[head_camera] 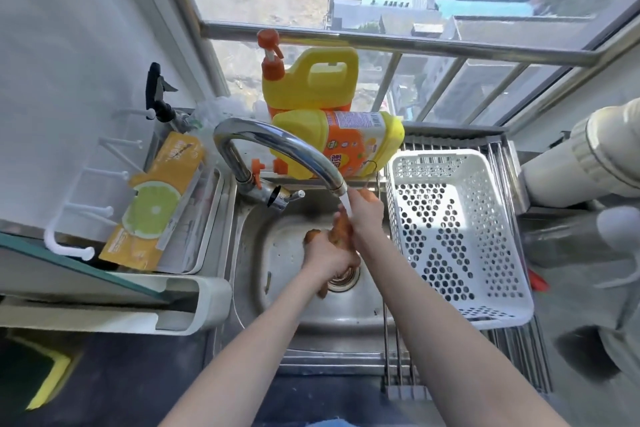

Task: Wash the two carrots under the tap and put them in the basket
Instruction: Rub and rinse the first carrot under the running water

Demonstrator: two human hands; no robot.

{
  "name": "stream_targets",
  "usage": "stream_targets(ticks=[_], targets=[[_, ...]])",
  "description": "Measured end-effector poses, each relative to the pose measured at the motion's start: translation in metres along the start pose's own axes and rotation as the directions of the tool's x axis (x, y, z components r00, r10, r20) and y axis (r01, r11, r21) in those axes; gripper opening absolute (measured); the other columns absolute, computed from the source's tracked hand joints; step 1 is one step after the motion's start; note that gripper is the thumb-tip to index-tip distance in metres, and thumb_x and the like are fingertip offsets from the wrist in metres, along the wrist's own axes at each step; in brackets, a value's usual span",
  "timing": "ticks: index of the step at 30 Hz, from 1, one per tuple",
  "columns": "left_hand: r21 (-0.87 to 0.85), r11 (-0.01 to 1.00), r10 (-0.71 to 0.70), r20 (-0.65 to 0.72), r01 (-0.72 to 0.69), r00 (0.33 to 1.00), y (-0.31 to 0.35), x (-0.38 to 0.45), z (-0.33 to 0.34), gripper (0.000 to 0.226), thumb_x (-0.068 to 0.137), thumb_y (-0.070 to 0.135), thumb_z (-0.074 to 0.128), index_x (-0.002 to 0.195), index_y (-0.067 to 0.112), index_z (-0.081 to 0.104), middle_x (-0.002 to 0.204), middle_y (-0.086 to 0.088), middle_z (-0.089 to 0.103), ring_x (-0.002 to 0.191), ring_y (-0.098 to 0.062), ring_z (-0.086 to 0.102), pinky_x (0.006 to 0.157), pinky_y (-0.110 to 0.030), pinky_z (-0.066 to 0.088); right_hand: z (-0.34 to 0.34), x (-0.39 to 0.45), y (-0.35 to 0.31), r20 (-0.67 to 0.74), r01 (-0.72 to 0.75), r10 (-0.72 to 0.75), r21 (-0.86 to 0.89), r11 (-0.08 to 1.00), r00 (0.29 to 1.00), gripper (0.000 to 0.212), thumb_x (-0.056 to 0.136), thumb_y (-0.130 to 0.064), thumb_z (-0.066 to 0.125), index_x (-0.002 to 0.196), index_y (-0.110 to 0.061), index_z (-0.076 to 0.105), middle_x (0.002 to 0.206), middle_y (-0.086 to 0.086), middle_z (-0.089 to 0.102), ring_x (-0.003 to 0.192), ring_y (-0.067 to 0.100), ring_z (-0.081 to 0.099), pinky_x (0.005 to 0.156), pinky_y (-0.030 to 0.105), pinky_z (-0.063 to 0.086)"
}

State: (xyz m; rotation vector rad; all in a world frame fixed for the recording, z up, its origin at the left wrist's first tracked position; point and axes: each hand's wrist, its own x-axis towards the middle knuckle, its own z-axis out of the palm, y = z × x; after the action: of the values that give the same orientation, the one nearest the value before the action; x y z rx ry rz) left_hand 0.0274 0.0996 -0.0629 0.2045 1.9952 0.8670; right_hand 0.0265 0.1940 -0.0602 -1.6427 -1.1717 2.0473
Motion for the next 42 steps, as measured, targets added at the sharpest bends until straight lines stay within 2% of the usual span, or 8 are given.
stream_targets(ticks=[4, 6, 10, 16, 21, 25, 34, 42], targets=[[0.130, 0.991, 0.063, -0.191, -0.038, 0.980, -0.017, 0.001, 0.007, 0.035, 0.069, 0.045, 0.049, 0.090, 0.019, 0.054, 0.081, -0.004, 0.067, 0.068, -0.032, 0.066, 0.056, -0.032, 0.049, 0.008, 0.004, 0.011, -0.207, 0.089, -0.136, -0.222, 0.971, 0.969, 0.029, 0.084, -0.021, 0.062, 0.060, -0.021, 0.047, 0.057, 0.001, 0.057, 0.052, 0.024, 0.058, 0.062, 0.040, 0.055], [0.066, 0.998, 0.023, -0.088, -0.017, 0.996, -0.022, -0.001, 0.002, 0.042, 0.062, 0.044, 0.053, 0.093, 0.015, 0.052, 0.073, -0.005, 0.067, 0.058, -0.029, 0.064, 0.050, -0.032, 0.049, 0.010, 0.004, 0.015, -0.203, 0.086, -0.160, -0.332, 0.939, 0.966, 0.031, 0.083, -0.031, 0.063, 0.058, -0.019, 0.049, 0.063, 0.003, 0.064, 0.066, 0.030, 0.066, 0.073, 0.046, 0.058], [-0.325, 0.933, -0.069, 0.260, 0.154, 0.963, -0.023, -0.018, -0.017, 0.032, 0.064, -0.001, 0.071, 0.091, 0.008, 0.056, 0.070, -0.009, 0.062, 0.056, -0.022, 0.060, 0.053, -0.034, 0.055, 0.002, 0.005, 0.016, 0.065, -0.013, 0.025, -0.181, 0.983, 0.998, 0.044, 0.088, -0.036, 0.064, 0.053, -0.011, 0.054, 0.050, 0.011, 0.057, 0.048, 0.027, 0.058, 0.063, 0.048, 0.057], [-0.543, 0.751, -0.041, 0.528, 0.374, 0.848, -0.038, -0.032, -0.021, 0.047, 0.048, 0.005, 0.067, 0.093, -0.003, 0.055, 0.071, -0.009, 0.063, 0.057, -0.018, 0.062, 0.050, -0.027, 0.051, -0.012, -0.003, 0.016, 0.477, -0.267, 0.185, 0.109, 0.958, 0.859, 0.065, 0.098, -0.060, 0.028, 0.061, -0.011, 0.051, 0.051, 0.005, 0.049, 0.044, 0.020, 0.055, 0.061, 0.032, 0.048], [-0.502, 0.791, -0.071, 0.492, 0.349, 0.868, -0.037, -0.029, -0.027, 0.031, 0.074, 0.011, 0.074, 0.101, 0.003, 0.059, 0.085, -0.010, 0.072, 0.081, -0.023, 0.071, 0.083, -0.042, 0.058, -0.005, -0.010, 0.019, 0.386, -0.194, 0.139, 0.109, 0.975, 0.912, 0.034, 0.103, -0.029, 0.044, 0.078, -0.010, 0.058, 0.067, 0.005, 0.061, 0.057, 0.019, 0.060, 0.059, 0.030, 0.052], [-0.384, 0.867, -0.069, 0.540, 0.318, 0.839, -0.039, -0.024, -0.037, 0.065, 0.071, 0.039, 0.073, 0.124, 0.008, 0.053, 0.110, -0.014, 0.072, 0.104, -0.030, 0.068, 0.102, -0.046, 0.047, -0.009, -0.008, 0.017, 0.305, -0.197, 0.158, 0.102, 0.975, 0.939, 0.026, 0.100, -0.013, 0.049, 0.076, -0.008, 0.057, 0.065, 0.006, 0.066, 0.054, 0.015, 0.062, 0.056, 0.028, 0.055], [-0.490, 0.816, -0.055, 0.463, 0.308, 0.885, -0.019, -0.015, -0.025, 0.014, 0.090, 0.010, 0.056, 0.103, 0.007, 0.054, 0.067, -0.007, 0.067, 0.059, -0.016, 0.066, 0.058, -0.031, 0.056, -0.007, -0.026, 0.021, 0.312, -0.194, 0.163, 0.070, 0.979, 0.936, 0.023, 0.094, -0.005, 0.049, 0.072, -0.011, 0.051, 0.049, -0.002, 0.045, 0.039, 0.011, 0.046, 0.044, 0.017, 0.046], [-0.268, 0.955, -0.052, 0.283, 0.131, 0.958, -0.022, -0.012, -0.019, 0.032, 0.065, 0.012, 0.069, 0.095, 0.007, 0.057, 0.075, -0.009, 0.061, 0.065, -0.019, 0.061, 0.061, -0.028, 0.054, -0.007, -0.017, 0.009, 0.284, -0.273, 0.278, -0.060, 0.960, 0.918, 0.032, 0.095, -0.007, 0.046, 0.063, -0.011, 0.049, 0.037, -0.001, 0.032, 0.038, 0.018, 0.040, 0.052, 0.026, 0.044]])
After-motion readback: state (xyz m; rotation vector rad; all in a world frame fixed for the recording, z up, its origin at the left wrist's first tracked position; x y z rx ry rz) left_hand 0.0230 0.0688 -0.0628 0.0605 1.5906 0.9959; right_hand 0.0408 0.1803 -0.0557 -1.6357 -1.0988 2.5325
